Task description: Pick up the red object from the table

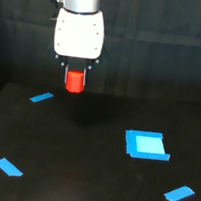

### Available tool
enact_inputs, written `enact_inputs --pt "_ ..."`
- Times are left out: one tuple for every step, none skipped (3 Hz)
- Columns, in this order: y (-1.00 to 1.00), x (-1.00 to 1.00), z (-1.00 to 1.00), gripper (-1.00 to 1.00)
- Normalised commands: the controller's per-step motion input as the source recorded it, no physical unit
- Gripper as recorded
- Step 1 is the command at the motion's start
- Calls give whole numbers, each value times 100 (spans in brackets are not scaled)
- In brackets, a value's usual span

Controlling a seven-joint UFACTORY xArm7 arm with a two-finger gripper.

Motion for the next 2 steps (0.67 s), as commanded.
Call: enact_inputs --pt "-6 1 8 -100" --pt "7 -3 -1 -100"
